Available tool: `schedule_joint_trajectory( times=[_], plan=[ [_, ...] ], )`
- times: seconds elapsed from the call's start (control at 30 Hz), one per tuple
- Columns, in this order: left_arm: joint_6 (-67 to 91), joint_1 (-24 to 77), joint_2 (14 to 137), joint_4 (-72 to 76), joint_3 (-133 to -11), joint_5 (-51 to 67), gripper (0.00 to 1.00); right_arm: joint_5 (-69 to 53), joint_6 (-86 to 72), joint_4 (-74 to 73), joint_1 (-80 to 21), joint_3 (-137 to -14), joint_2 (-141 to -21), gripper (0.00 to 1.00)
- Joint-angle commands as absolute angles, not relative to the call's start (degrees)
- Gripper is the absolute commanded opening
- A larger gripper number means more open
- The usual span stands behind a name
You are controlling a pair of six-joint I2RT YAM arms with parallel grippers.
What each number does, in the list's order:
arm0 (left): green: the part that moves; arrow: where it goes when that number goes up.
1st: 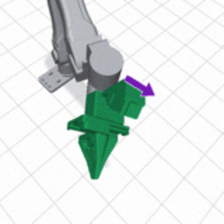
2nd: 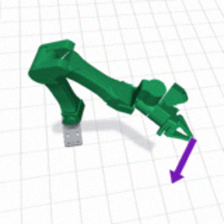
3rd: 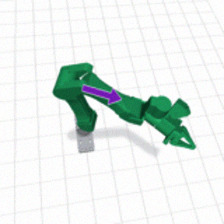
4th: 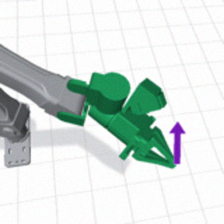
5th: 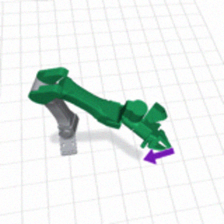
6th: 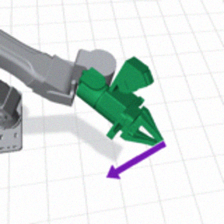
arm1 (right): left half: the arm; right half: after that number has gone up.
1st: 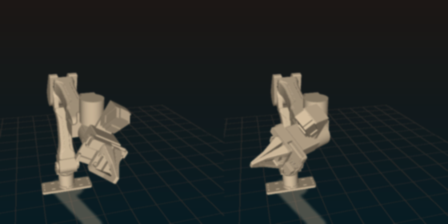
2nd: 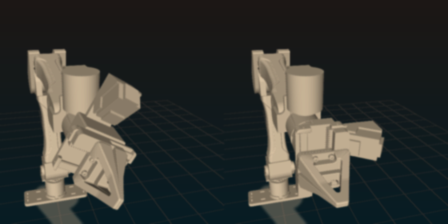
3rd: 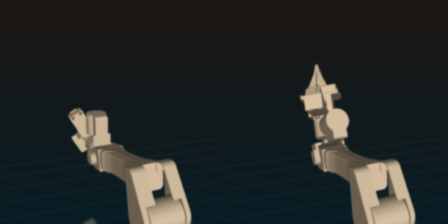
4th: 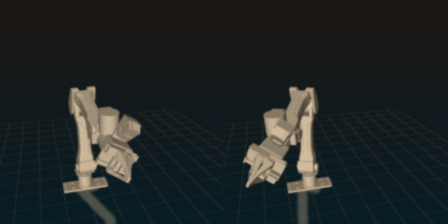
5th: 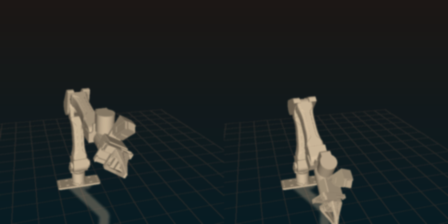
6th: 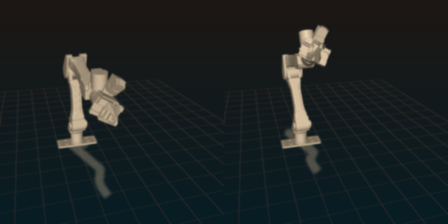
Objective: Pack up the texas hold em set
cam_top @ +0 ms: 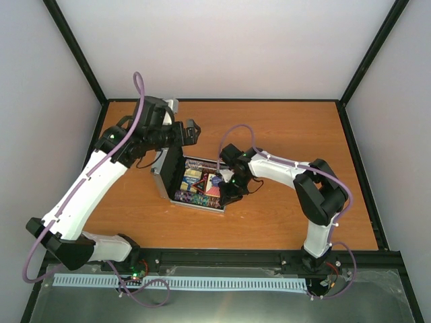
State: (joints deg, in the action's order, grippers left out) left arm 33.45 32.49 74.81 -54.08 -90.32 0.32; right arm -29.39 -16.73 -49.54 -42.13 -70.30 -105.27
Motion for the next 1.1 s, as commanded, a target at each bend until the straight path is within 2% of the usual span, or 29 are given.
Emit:
schedule_joint_trajectory(
  times=[0.0,0.13,0.23,0.4,0.53,0.77,0.87,1.07],
  plan=[
    [33.6,30.6,73.1,-54.7,-90.0,2.4,1.0,-18.2,-16.5,-52.8,-41.7,-68.6,-108.8,0.16],
    [33.5,24.9,70.7,-55.0,-89.9,7.2,1.0,-17.3,-16.5,-54.9,-41.7,-73.4,-108.5,0.2],
    [32.8,20.7,69.6,-55.9,-90.6,11.6,1.0,-16.2,-16.3,-57.3,-41.7,-77.9,-106.7,0.28],
    [32.6,18.5,69.4,-61.7,-92.5,14.3,1.0,-11.2,-15.6,-61.1,-41.6,-82.8,-100.9,0.5],
    [35.1,18.3,65.8,-65.3,-91.3,12.7,1.0,-8.3,-15.1,-61.5,-39.0,-84.0,-96.3,0.73],
    [42.6,18.3,60.5,-59.4,-79.3,21.3,1.0,-13.5,-14.3,-56.3,-29.0,-76.6,-91.8,0.83],
    [44.2,18.3,57.9,-57.1,-75.9,18.1,1.0,-15.2,-14.3,-54.7,-26.2,-73.4,-90.7,0.91],
    [41.0,18.3,59.4,-61.3,-78.4,11.0,1.0,-16.9,-15.1,-51.9,-24.5,-69.9,-88.1,0.99]
  ],
)
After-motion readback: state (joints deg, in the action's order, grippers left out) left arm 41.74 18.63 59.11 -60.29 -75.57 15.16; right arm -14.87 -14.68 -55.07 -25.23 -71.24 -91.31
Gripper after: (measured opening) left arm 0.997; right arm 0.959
